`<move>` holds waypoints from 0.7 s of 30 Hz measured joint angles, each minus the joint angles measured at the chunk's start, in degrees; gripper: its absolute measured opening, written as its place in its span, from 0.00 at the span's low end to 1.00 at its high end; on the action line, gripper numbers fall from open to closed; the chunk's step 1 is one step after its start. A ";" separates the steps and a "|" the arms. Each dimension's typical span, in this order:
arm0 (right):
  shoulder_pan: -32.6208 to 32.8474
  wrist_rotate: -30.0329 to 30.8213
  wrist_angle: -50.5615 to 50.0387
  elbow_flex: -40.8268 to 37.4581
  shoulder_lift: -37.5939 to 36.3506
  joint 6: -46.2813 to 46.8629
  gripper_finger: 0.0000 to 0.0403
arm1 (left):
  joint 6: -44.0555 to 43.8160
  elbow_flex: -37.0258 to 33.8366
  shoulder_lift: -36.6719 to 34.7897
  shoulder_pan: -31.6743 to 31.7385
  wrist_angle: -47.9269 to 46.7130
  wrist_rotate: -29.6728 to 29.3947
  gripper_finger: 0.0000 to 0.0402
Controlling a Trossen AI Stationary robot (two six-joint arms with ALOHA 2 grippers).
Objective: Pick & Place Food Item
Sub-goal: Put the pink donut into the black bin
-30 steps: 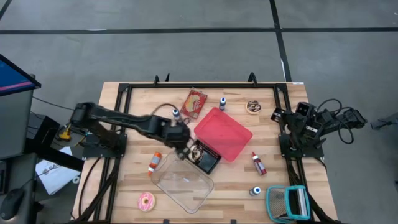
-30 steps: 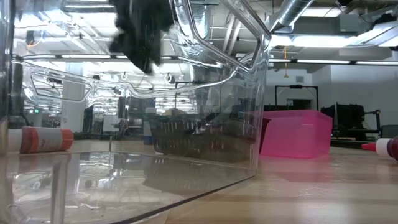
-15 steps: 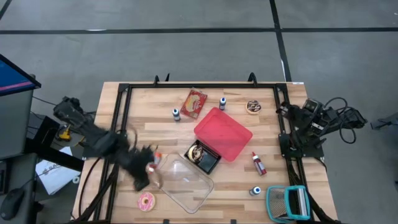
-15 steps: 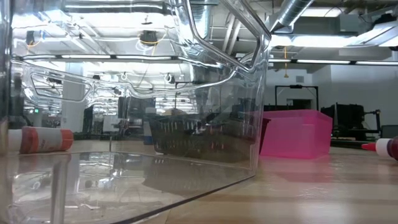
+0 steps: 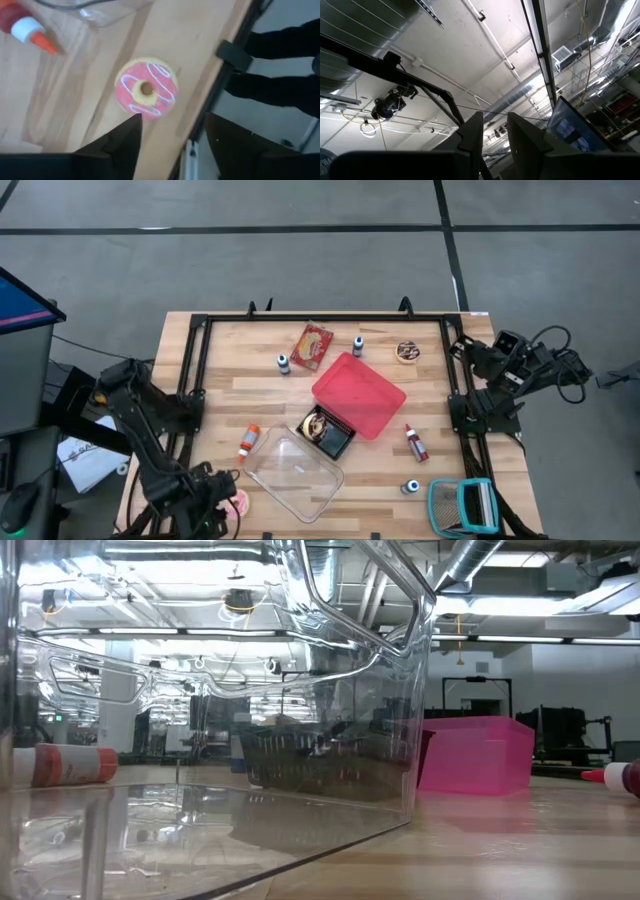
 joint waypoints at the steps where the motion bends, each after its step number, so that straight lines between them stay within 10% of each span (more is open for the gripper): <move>1: 0.00 0.02 -0.13 0.41 0.59 -0.02 0.20 | -0.10 -0.39 0.73 0.02 0.12 -0.61 0.58; 21: 0.00 -0.09 -0.10 4.50 5.22 0.05 0.20 | -5.78 -22.50 -4.55 2.14 16.73 4.32 0.63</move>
